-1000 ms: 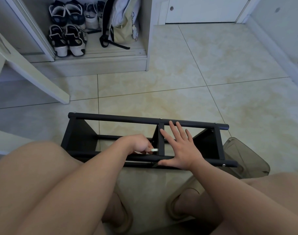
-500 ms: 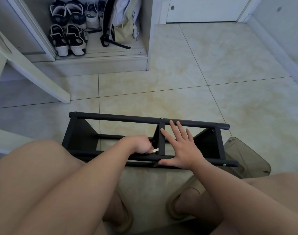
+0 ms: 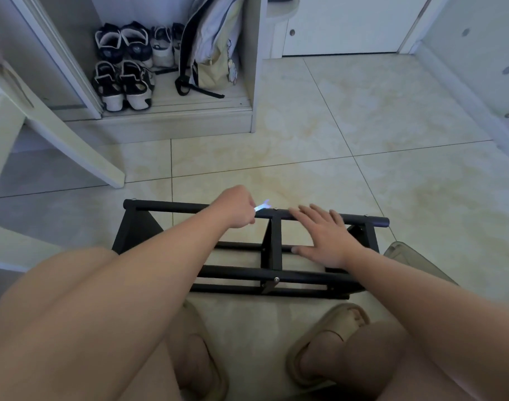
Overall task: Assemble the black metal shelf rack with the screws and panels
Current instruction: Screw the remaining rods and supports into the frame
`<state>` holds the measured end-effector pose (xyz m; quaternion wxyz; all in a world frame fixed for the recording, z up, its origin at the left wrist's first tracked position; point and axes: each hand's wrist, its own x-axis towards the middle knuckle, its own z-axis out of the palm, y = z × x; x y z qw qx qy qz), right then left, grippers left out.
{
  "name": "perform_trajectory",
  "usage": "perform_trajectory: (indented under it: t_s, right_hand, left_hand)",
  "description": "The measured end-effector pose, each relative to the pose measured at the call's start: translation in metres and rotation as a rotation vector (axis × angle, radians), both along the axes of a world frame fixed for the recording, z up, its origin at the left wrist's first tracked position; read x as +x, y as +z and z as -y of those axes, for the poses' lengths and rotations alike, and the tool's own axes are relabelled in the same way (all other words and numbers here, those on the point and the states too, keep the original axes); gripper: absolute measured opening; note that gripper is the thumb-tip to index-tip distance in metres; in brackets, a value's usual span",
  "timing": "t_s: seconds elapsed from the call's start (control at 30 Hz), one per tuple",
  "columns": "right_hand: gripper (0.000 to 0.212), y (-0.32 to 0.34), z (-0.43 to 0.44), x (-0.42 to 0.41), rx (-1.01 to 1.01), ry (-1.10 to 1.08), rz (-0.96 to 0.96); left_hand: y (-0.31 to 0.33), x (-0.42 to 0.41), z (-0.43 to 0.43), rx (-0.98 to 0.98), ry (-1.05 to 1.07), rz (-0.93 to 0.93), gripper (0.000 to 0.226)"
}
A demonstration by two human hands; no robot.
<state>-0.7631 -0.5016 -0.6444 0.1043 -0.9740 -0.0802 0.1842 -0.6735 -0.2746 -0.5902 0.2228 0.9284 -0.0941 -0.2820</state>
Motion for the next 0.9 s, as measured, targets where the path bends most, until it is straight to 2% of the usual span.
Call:
perform_trajectory:
  t_s: [0.13,0.27,0.33,0.43,0.5,0.6,0.7,0.77,0.9]
  right_hand:
    - [0.067,0.002,0.017,0.03,-0.086,-0.09,-0.131]
    - [0.037,-0.007,0.025,0.054,-0.082,-0.109,-0.162]
    - [0.029,-0.009,0.029,0.061,-0.092,-0.088,-0.165]
    - [0.029,-0.01,0.031,0.067,-0.107,-0.072,-0.125]
    - [0.031,-0.008,0.031,0.074,-0.114,-0.085,-0.064]
    - [0.033,0.0,0.034,0.088,-0.095,-0.142,0.046]
    - [0.033,0.009,0.036,0.095,-0.046,-0.198,0.118]
    - [0.033,0.01,0.033,0.093,-0.005,-0.232,0.117]
    - [0.028,-0.012,0.021,0.07,-0.044,-0.21,-0.015]
  left_hand:
    - [-0.008,0.024,0.008,0.032,0.004,0.154,0.012]
    - [-0.032,0.048,0.014,0.145,-0.042,-0.041,0.018]
    - [-0.042,0.055,0.022,0.125,-0.042,-0.142,0.007]
    - [-0.05,0.068,0.031,0.083,-0.028,-0.213,0.016]
    - [-0.048,0.076,0.033,0.069,-0.004,-0.194,0.002]
    - [-0.043,0.089,0.033,0.077,-0.001,-0.046,0.027]
    - [-0.037,0.094,0.033,0.051,0.002,0.111,0.023]
    - [-0.038,0.089,0.031,0.049,-0.006,0.152,0.018]
    - [-0.066,0.063,0.027,0.093,-0.054,0.082,0.01]
